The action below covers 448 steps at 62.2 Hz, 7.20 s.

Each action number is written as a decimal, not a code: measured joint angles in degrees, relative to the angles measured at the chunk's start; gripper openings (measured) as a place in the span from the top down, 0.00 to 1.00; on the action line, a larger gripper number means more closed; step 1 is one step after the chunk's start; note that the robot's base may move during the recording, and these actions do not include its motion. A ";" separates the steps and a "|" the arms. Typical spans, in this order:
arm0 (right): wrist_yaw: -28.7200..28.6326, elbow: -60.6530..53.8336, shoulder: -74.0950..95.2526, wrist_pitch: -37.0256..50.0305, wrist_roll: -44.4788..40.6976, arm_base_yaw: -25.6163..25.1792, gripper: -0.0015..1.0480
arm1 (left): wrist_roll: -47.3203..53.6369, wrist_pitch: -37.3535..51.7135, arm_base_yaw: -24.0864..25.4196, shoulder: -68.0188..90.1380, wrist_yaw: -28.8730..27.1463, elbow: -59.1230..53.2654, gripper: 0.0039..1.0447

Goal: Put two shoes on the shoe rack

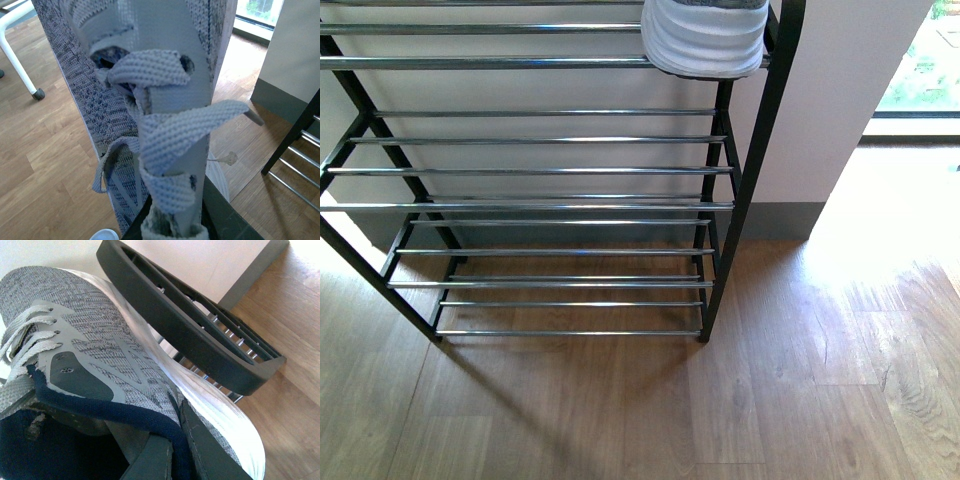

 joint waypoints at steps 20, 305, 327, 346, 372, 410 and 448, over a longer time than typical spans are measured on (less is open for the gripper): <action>2.93 -0.92 0.20 -2.12 6.01 1.42 0.99 | 0.00 0.00 0.00 0.02 0.02 0.00 0.98; -22.49 -84.72 -95.84 31.82 -75.60 -31.45 0.98 | 0.00 0.00 0.00 0.00 0.00 0.00 0.98; -22.38 -84.72 -102.36 26.18 -75.60 -31.45 0.98 | 0.00 0.00 0.00 0.00 -0.02 0.00 0.98; -22.38 -84.72 -102.38 26.18 -75.63 -31.45 0.80 | 0.00 0.00 0.00 0.02 0.02 0.00 0.98; -22.38 -84.72 -102.42 26.18 -75.63 -31.45 0.12 | -22.18 15.39 -21.62 22.05 28.33 19.98 0.98; -22.38 -84.72 -102.42 26.18 -75.60 -31.45 0.09 | -5.53 -0.15 -25.70 72.72 32.24 70.42 0.98; -22.38 -84.72 -102.42 26.18 -75.63 -31.45 0.09 | -6.80 -3.28 -24.48 86.58 33.14 83.56 0.98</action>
